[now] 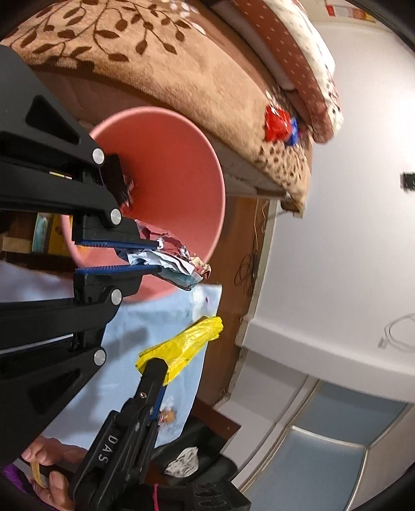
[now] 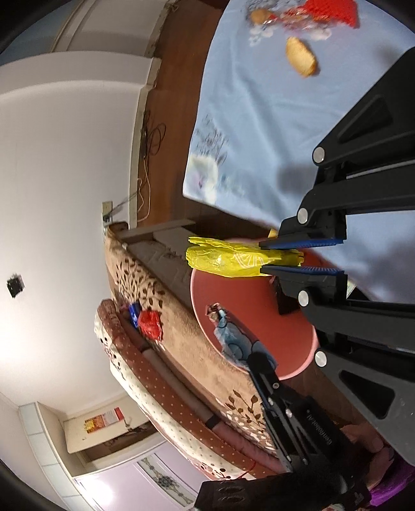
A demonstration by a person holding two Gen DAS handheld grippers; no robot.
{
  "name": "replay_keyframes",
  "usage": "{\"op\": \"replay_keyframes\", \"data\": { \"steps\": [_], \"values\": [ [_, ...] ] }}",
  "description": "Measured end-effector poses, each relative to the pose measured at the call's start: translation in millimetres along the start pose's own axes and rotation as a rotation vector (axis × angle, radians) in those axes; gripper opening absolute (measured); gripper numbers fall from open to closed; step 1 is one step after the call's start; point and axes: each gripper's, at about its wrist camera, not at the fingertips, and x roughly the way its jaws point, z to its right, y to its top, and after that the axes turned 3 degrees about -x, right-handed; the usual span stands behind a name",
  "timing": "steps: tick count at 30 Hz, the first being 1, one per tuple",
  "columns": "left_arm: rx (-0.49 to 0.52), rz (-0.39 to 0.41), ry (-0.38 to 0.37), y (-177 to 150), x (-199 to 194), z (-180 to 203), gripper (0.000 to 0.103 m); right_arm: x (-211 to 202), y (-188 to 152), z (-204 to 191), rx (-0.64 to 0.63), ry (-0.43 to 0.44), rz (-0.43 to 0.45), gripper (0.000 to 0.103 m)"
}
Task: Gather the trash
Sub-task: 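Carry the wrapper and the yellow bag over the pink bucket with both tools, then open both tools to drop the wrapper and yellow bag into the bucket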
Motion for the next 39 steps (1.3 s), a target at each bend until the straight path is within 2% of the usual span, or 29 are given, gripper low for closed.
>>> {"op": "replay_keyframes", "data": {
  "steps": [13,22,26,27,29,30,31,34,39],
  "values": [
    [-0.077,-0.052,0.105,-7,21,-41,0.009,59,12,-32,-0.023,0.076,-0.078,0.010],
    [-0.115,-0.056,0.147,-10,25,-55,0.009,79,13,-47,-0.056,0.093,-0.105,0.010],
    [-0.123,-0.054,0.143,-10,24,-56,0.009,82,13,-49,-0.054,0.101,-0.110,0.012],
    [-0.124,-0.055,0.143,-10,24,-56,0.010,82,13,-49,-0.054,0.103,-0.107,0.012],
    [-0.122,-0.056,0.147,-9,24,-56,0.022,81,14,-49,-0.055,0.114,-0.102,0.015],
    [-0.121,-0.053,0.152,-9,23,-56,0.034,80,14,-49,-0.055,0.119,-0.099,0.016],
    [-0.121,-0.046,0.153,-9,22,-55,0.040,79,15,-49,-0.056,0.120,-0.094,0.018],
    [-0.121,-0.035,0.145,-7,19,-55,0.041,76,15,-48,-0.063,0.118,-0.084,0.030],
    [-0.120,-0.030,0.146,-5,17,-53,0.042,68,14,-45,-0.067,0.110,-0.068,0.031]
  ]
}}
